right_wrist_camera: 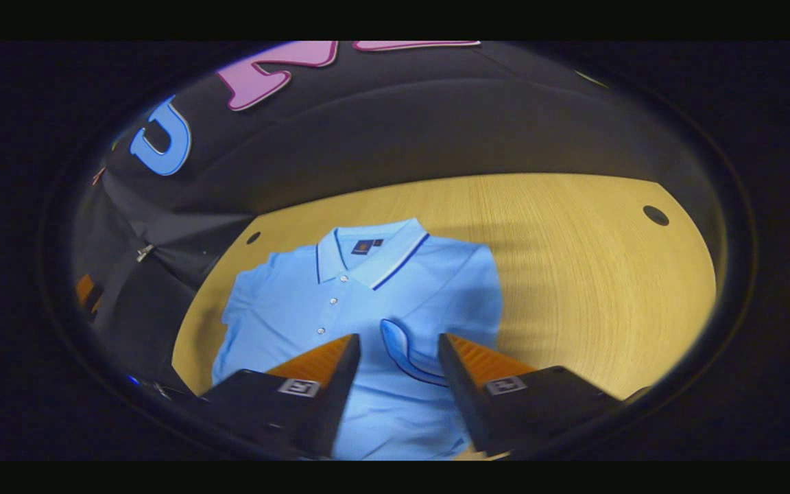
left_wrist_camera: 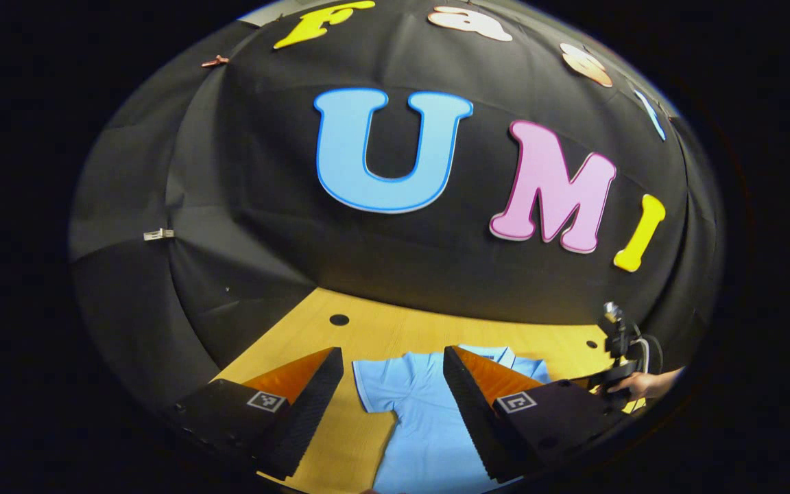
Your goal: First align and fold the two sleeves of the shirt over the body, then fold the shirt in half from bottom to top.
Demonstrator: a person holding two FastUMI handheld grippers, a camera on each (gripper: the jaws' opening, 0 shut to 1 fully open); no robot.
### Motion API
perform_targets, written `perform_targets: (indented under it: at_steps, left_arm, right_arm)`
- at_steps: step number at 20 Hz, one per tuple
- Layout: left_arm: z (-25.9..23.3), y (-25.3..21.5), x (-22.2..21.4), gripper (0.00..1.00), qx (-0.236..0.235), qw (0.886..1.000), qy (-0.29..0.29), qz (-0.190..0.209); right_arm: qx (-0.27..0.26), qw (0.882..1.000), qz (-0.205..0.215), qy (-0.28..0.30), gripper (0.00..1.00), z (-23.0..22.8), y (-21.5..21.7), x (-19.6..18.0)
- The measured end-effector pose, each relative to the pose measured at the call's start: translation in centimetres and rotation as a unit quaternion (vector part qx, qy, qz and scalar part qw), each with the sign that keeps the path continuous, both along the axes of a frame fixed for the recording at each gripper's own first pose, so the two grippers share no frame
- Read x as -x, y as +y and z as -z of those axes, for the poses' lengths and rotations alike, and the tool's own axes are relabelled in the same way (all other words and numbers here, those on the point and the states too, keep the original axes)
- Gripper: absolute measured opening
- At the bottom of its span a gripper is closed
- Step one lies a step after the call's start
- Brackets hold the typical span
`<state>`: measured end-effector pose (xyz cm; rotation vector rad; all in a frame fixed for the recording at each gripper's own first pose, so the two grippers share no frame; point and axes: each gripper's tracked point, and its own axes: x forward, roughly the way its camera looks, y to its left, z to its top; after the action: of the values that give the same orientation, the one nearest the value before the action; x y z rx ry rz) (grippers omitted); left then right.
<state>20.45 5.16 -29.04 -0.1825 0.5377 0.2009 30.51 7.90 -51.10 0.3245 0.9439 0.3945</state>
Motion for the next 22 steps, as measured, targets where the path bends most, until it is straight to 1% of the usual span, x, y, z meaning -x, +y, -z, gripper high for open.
perform_targets:
  at_steps: [1, 2, 3, 4, 6, 9, 10, 12, 13, 14, 15, 16, 17, 18, 21, 22]
  left_arm:
    - [2.6, 0.2, -1.4, 0.96, 0.020, 1.000, 0.021, 0.000]
    - [4.6, 0.8, -3.1, 0.96, 0.029, 0.999, 0.031, -0.003]
    - [7.0, 1.0, -4.7, 0.96, 0.042, 0.998, 0.048, 0.003]
    - [11.3, 1.7, -7.0, 0.95, 0.048, 0.995, 0.090, 0.008]
    - [16.4, 2.9, -8.2, 0.95, 0.044, 0.987, 0.152, 0.001]
    - [23.1, 3.3, -9.3, 0.95, 0.060, 0.968, 0.245, -0.002]
    - [24.6, 3.5, -9.4, 0.95, 0.056, 0.963, 0.265, -0.002]
    - [26.3, 4.3, -10.0, 0.95, 0.024, 0.956, 0.291, 0.007]
    - [27.3, 4.6, -9.6, 0.95, 0.011, 0.949, 0.314, 0.013]
    - [28.4, 4.6, -8.6, 0.95, 0.003, 0.940, 0.342, 0.016]
    - [28.7, 4.5, -8.6, 0.95, 0.005, 0.940, 0.340, 0.011]
    - [29.2, 4.4, -9.6, 0.93, 0.014, 0.943, 0.333, 0.009]
    - [29.0, 4.4, -9.1, 0.90, 0.009, 0.941, 0.340, 0.006]
    - [28.8, 4.3, -9.2, 0.89, 0.013, 0.942, 0.334, 0.018]
    - [28.1, 2.3, -9.6, 0.14, 0.011, 0.946, 0.321, 0.036]
    - [28.4, 1.8, -9.8, 0.10, 0.020, 0.947, 0.318, 0.040]
  right_arm:
    - [0.006, 1.000, 0.008, -0.018, 0.92, -1.9, -1.6, -0.1]
    - [0.005, 1.000, 0.013, -0.025, 0.96, -3.1, -2.7, 0.7]
    - [0.005, 0.999, 0.018, -0.028, 0.95, -3.8, -3.5, 1.3]
    - [0.013, 0.999, 0.020, -0.032, 0.96, -4.4, -5.2, 2.4]
    - [0.028, 0.999, 0.019, -0.037, 0.96, -4.6, -7.0, 3.4]
    - [0.039, 0.999, 0.011, -0.028, 0.96, -4.2, -8.7, 4.9]
    - [0.043, 0.999, 0.008, -0.024, 0.96, -3.9, -9.1, 5.3]
    - [0.050, 0.999, 0.006, -0.020, 0.96, -3.4, -9.9, 5.7]
    - [0.047, 0.999, 0.007, -0.017, 0.96, -3.3, -9.9, 5.8]
    - [0.043, 0.999, 0.011, -0.015, 0.96, -3.3, -10.0, 5.8]
    - [0.041, 0.999, 0.014, -0.012, 0.96, -3.3, -10.2, 5.7]
    - [0.039, 0.999, 0.017, -0.011, 0.96, -3.3, -10.2, 5.6]
    - [0.037, 0.999, 0.020, -0.011, 0.96, -3.4, -10.3, 5.5]
    - [0.034, 0.999, 0.022, -0.011, 0.96, -3.4, -10.3, 5.5]
    - [0.031, 0.999, 0.024, -0.011, 0.96, -3.0, -11.3, 5.6]
    - [0.028, 0.999, 0.023, -0.012, 0.96, -3.3, -11.4, 5.6]
